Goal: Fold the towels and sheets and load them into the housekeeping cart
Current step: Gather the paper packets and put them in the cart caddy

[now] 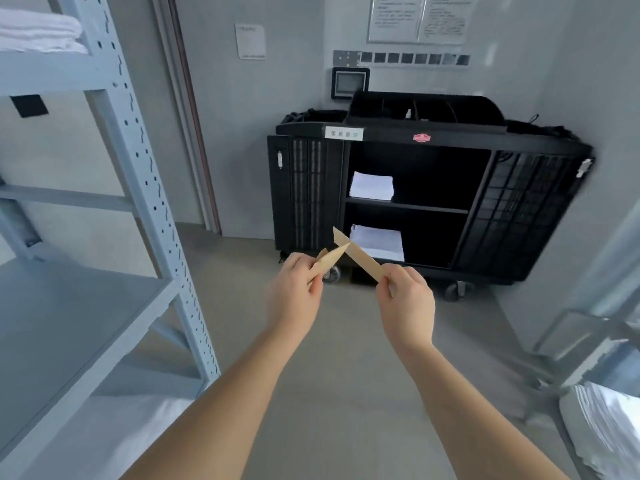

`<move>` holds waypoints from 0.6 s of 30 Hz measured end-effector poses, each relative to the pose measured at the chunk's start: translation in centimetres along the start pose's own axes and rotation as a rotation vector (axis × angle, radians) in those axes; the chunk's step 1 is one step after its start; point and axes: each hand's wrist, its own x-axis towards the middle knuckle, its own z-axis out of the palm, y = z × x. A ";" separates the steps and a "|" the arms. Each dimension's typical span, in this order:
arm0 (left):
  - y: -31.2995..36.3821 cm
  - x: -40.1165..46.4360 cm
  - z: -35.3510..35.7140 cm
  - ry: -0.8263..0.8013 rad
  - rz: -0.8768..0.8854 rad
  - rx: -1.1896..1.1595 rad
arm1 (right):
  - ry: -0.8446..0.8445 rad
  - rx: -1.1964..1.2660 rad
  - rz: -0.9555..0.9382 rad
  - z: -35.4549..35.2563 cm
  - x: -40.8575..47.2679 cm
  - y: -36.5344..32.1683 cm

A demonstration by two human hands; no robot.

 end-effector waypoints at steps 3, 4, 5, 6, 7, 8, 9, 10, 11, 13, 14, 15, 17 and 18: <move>-1.6 4.6 3.8 0.036 0.031 -0.006 | 0.019 -0.030 0.030 2.8 4.6 2.2; -2.2 6.4 5.1 0.043 0.033 -0.003 | 0.022 -0.039 0.031 3.9 6.3 2.9; -2.9 8.3 6.2 0.045 0.032 0.001 | 0.022 -0.050 0.028 5.1 8.2 3.5; -3.5 10.4 7.4 0.043 0.027 0.006 | 0.021 -0.062 0.026 6.2 10.2 4.0; -4.2 12.4 8.6 0.035 0.019 0.006 | 0.023 -0.074 0.031 7.3 12.3 4.5; -4.8 14.6 9.7 0.027 0.012 0.002 | 0.032 -0.082 0.041 8.3 14.4 5.0; -5.3 16.6 10.8 0.020 0.012 -0.006 | 0.047 -0.086 0.048 9.2 16.3 5.4; -5.7 18.6 12.0 0.013 0.019 -0.015 | 0.067 -0.089 0.052 10.0 18.3 5.9; -6.1 20.5 13.2 0.007 0.028 -0.025 | 0.085 -0.092 0.057 10.7 20.1 6.4; -6.6 24.0 15.6 0.003 0.038 -0.046 | 0.106 -0.103 0.065 11.9 23.6 7.6; -6.7 25.5 16.8 0.000 0.042 -0.054 | 0.112 -0.111 0.071 12.4 25.3 8.3; -6.8 26.9 18.1 -0.007 0.052 -0.061 | 0.120 -0.119 0.078 12.8 26.8 9.1; -6.8 29.2 20.5 -0.020 0.077 -0.075 | 0.132 -0.129 0.091 13.6 29.7 10.5; -6.8 30.5 22.1 -0.029 0.087 -0.083 | 0.136 -0.136 0.100 14.0 31.3 11.4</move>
